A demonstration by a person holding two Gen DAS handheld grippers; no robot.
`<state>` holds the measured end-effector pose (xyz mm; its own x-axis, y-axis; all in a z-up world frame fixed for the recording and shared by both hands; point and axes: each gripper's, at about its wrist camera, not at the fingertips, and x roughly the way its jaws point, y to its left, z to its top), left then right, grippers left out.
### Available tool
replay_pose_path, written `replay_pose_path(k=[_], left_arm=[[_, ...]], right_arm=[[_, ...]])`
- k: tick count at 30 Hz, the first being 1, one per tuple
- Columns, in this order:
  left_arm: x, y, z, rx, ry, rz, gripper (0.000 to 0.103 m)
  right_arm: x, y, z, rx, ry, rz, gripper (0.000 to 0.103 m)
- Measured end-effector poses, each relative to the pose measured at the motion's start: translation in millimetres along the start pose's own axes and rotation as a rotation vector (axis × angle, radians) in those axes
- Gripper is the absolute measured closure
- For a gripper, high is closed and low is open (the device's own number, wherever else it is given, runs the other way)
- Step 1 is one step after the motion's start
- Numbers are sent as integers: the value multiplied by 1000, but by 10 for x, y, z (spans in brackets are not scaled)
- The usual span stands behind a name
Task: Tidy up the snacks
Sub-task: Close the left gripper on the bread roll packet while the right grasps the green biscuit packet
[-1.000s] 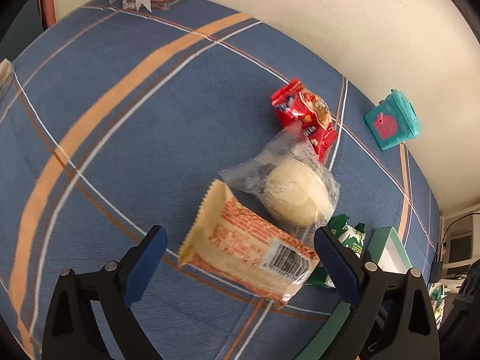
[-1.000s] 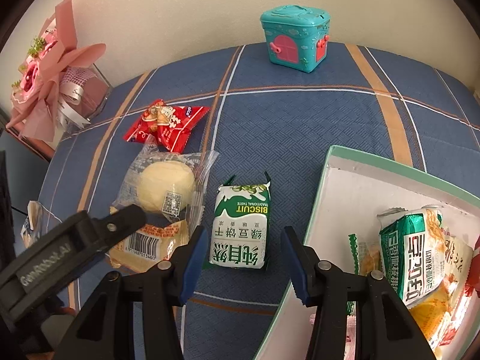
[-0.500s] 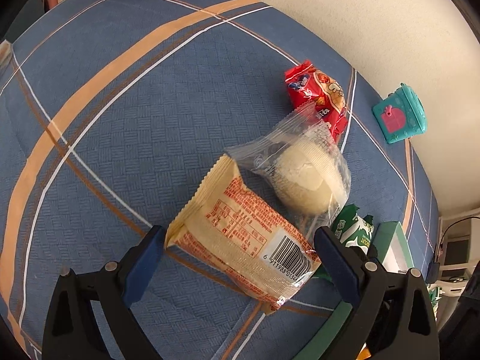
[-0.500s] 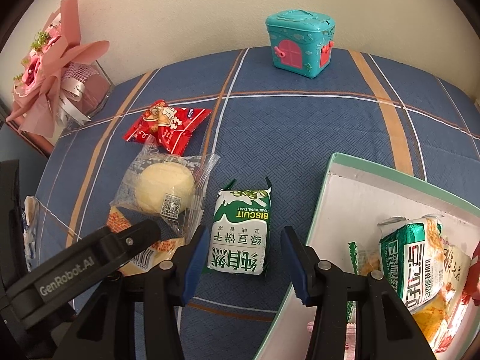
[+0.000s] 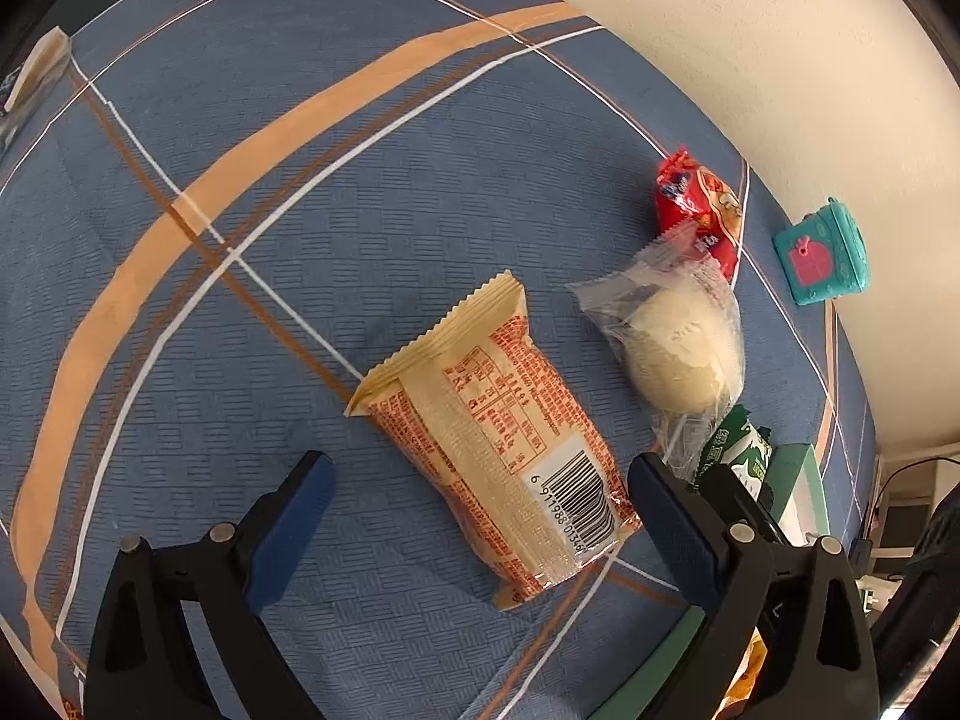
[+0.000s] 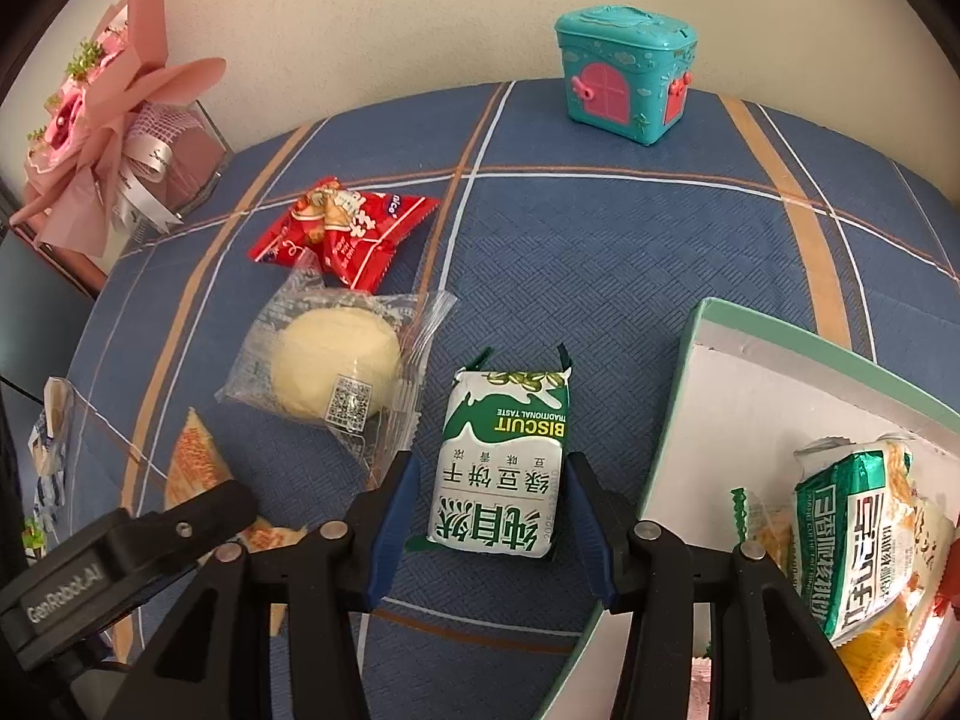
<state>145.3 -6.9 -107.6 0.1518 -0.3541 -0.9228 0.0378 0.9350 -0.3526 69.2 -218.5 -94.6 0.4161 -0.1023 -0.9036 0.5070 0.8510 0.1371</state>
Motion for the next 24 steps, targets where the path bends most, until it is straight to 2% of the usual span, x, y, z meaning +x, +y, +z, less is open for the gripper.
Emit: replay_pose_path(k=[1,4,9,16,24], left_arm=[[-10,16,3,-9,-4,-3,6],[-46,60,9,-20,-17,-12,12],[-46,23,7,-16,-21,-20,22],[-13,-168,28,20,-34,-19,26],[-18,-334,-33,59,-27,-21,49]], right_arm=[[5,4,-7,0,4,-6,57],[3,3,-20,-3,8,-2,59],[-18,26,-59,-9,24,-7,60],[-47,81,-143,-16,47,-3,60],[-91,142,-260,-42,66,-8,60]])
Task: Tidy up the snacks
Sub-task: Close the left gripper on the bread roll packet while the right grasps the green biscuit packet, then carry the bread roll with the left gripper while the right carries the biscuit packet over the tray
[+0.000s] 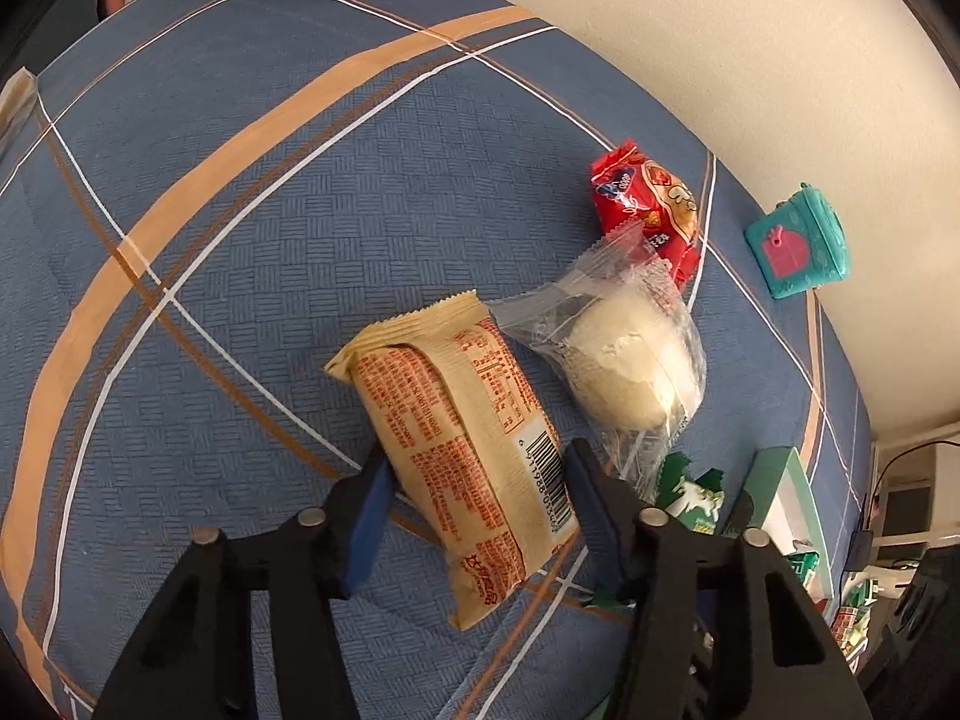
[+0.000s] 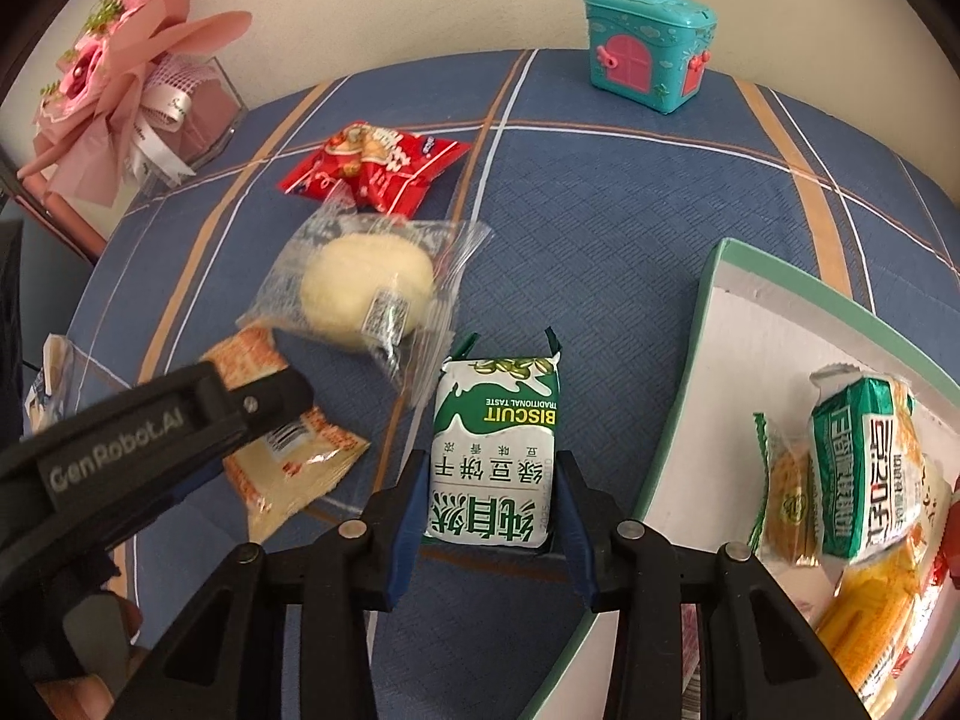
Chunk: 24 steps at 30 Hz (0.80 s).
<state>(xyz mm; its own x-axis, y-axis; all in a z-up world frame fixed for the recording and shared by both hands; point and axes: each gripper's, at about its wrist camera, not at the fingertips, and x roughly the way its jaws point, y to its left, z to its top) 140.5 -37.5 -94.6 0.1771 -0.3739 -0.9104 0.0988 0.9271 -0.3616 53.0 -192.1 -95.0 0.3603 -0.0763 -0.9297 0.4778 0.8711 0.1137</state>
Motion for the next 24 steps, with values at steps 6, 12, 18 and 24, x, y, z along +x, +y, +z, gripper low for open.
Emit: replay_pose_path(k=[6,12,18,24], left_arm=[[-69,-48,-51,12,8,-29,61],[-303,-29,-126,3,-11,-70,71],[-695,153,-254,-4,-34,-96,74],[-916,163,-285,1,-73,-117,74]], right_arm=[[-26,23,-74,-3,7,-7,60],[-139,15,-149,11,-7,2,61],[-351,17,-187,16,-37,-8,61],[-572,24,-248,15,-64,-19,61]])
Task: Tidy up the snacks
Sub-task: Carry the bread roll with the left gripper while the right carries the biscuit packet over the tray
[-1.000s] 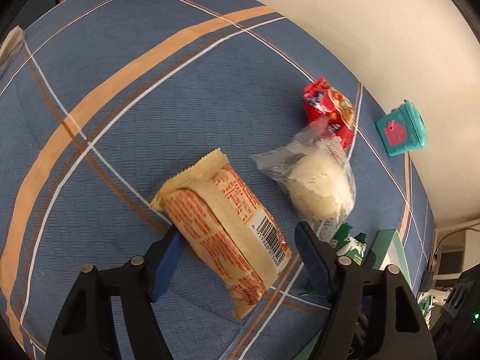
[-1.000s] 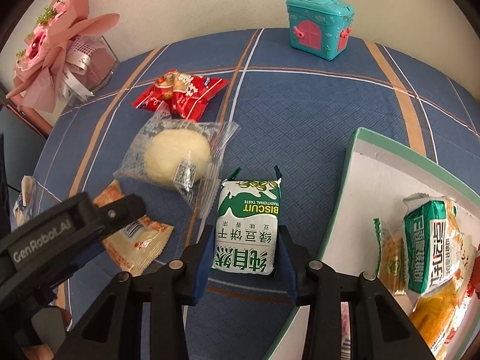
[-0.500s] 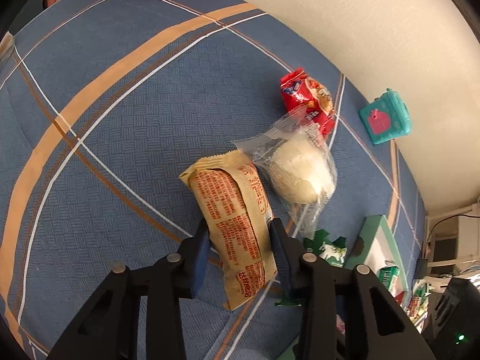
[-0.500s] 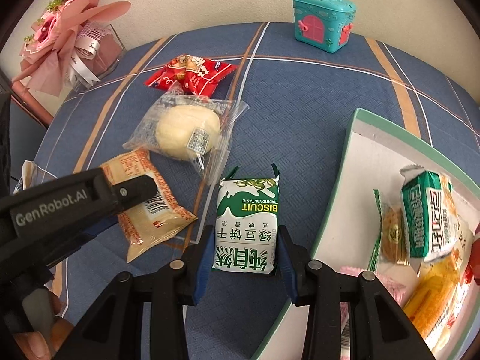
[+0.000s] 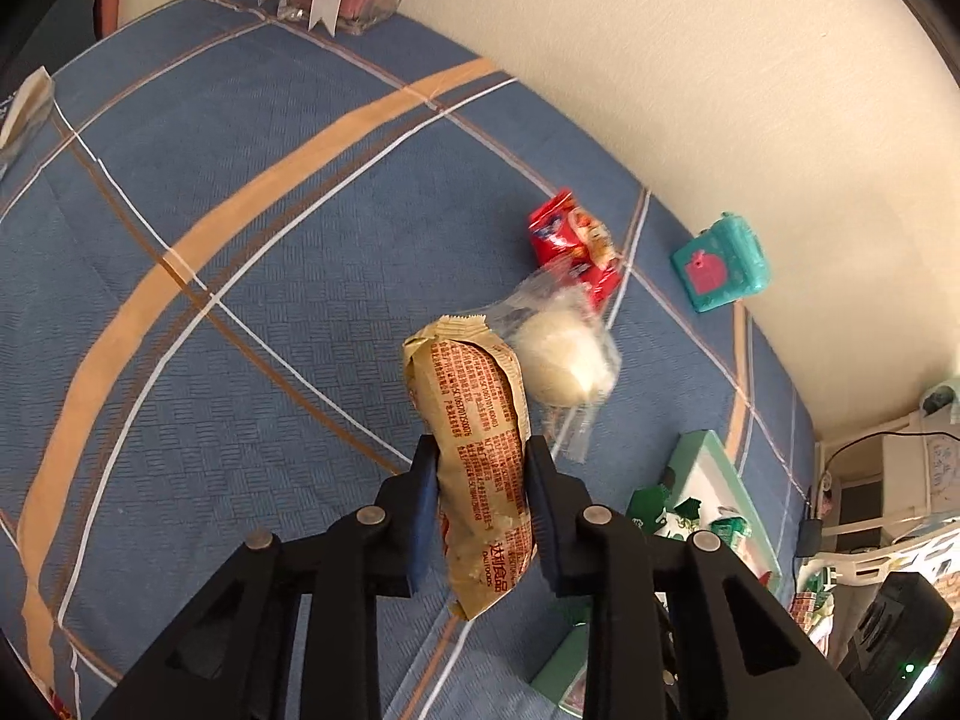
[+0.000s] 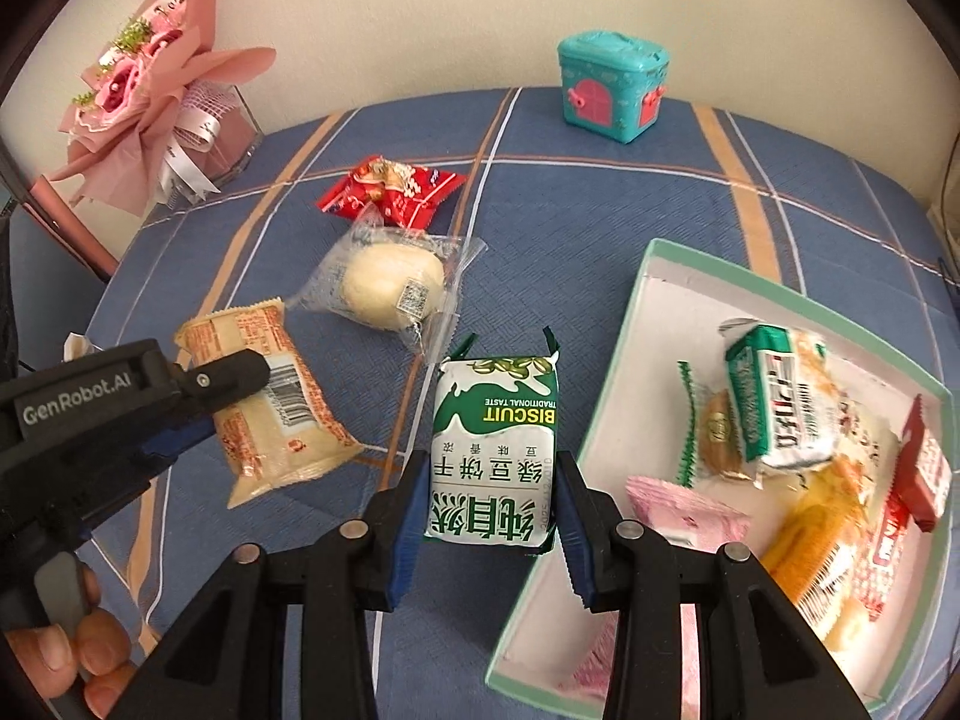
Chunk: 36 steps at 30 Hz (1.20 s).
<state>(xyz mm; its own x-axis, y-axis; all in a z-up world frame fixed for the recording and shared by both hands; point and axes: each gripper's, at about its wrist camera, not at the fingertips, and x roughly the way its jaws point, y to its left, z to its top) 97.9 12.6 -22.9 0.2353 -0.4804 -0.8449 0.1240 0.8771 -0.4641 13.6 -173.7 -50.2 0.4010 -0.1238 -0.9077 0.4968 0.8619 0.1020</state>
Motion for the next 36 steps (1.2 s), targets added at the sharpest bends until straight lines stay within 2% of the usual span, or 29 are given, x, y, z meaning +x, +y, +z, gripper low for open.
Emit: replay_pose_path(k=[9,18,28,36], left_arm=[[-202,-247,-65,37,-51,-42,74],[-341,-564,-182,109,-83,-77,74],[-64,-1144,-487,212,-2,-127,74],[216,-1674,-837,336,90,-170,74]], right_arm=[[-366,-15,-100,1,-47,-13,61],[-544,-168,-181,46,-45,-9,61],[-614,-971,-193,213,-19,-71,61],[-853,-1687,-269,332,-57,-132,60]])
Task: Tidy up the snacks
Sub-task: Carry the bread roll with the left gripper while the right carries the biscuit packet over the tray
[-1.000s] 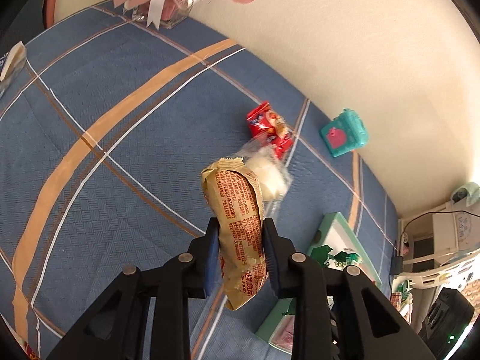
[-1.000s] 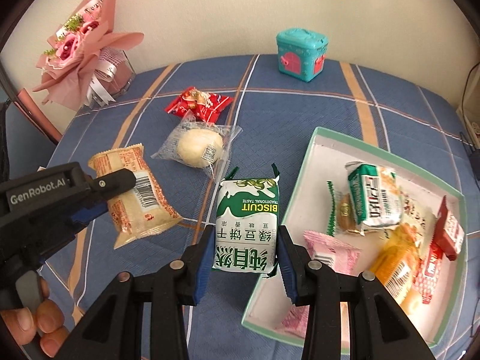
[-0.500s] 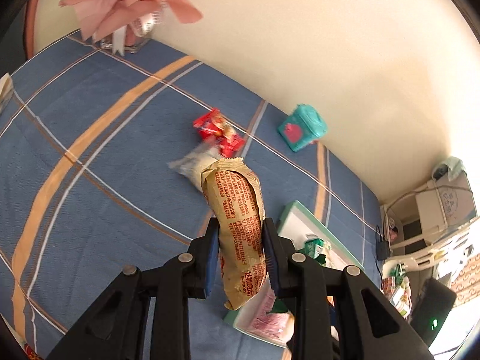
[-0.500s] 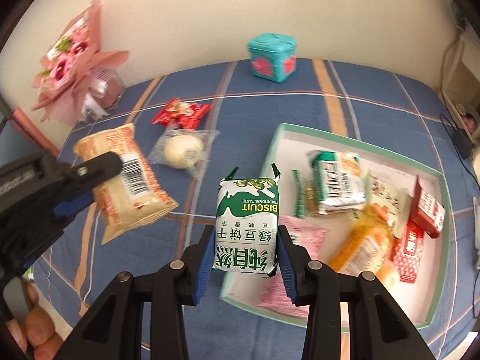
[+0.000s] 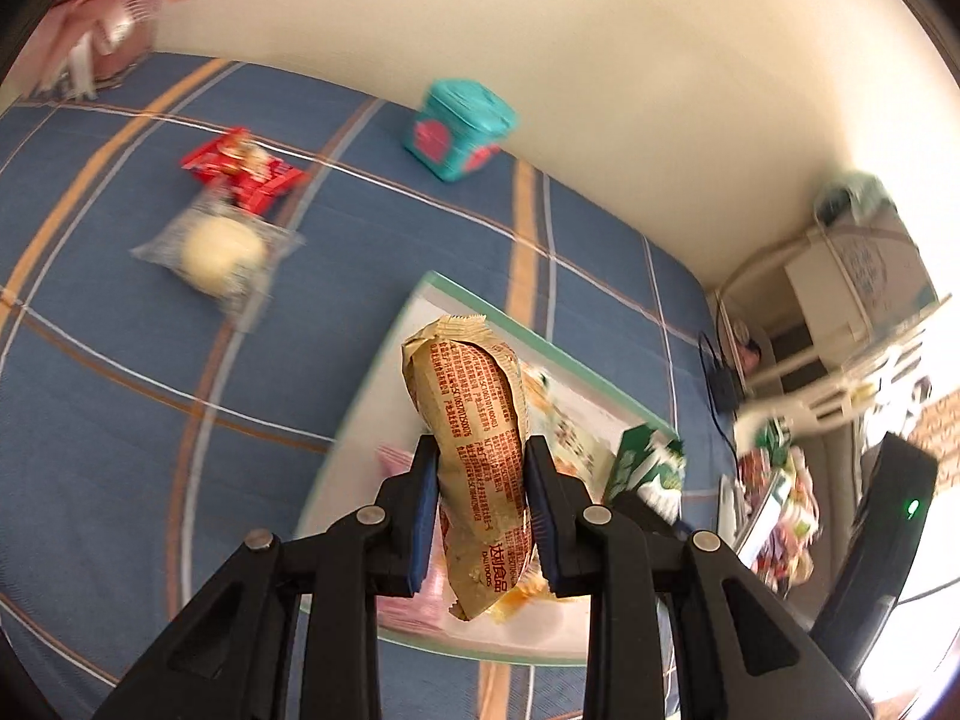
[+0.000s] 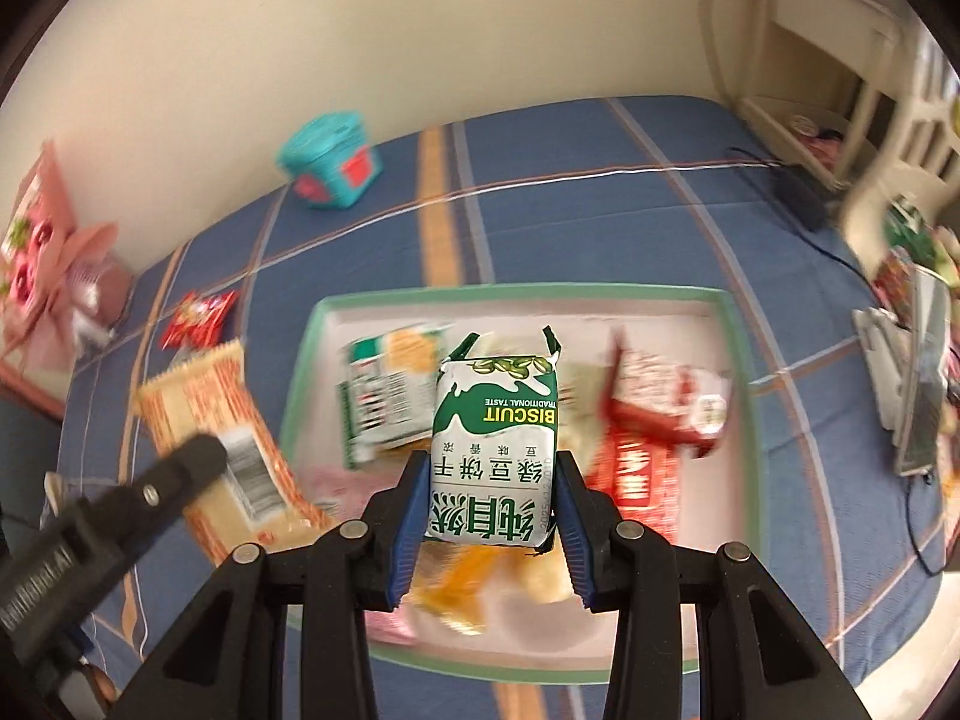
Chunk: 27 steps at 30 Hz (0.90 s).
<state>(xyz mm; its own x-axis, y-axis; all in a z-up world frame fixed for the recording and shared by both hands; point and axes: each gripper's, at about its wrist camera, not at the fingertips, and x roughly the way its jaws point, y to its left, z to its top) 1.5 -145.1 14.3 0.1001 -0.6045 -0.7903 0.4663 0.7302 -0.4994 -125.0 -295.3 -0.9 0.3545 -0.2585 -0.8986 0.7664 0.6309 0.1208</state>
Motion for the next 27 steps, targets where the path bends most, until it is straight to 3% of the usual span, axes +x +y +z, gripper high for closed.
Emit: replay_pose_path(k=[10,14,20,27], left_arm=[[276,-282,-119,61,55,-3,74],[284,-270,-103,52,43,-8,74],[290,-233,-49,79,-6,67,74],[492,-178,-86,67,42,66,74]], right_arm=[[30,-463,54,67,15,-47,60],[121,-486,33,71,40,-57,61],[242,-476,-22,63,80,-58,61],[280,-485,-30,63,96,-61,61]])
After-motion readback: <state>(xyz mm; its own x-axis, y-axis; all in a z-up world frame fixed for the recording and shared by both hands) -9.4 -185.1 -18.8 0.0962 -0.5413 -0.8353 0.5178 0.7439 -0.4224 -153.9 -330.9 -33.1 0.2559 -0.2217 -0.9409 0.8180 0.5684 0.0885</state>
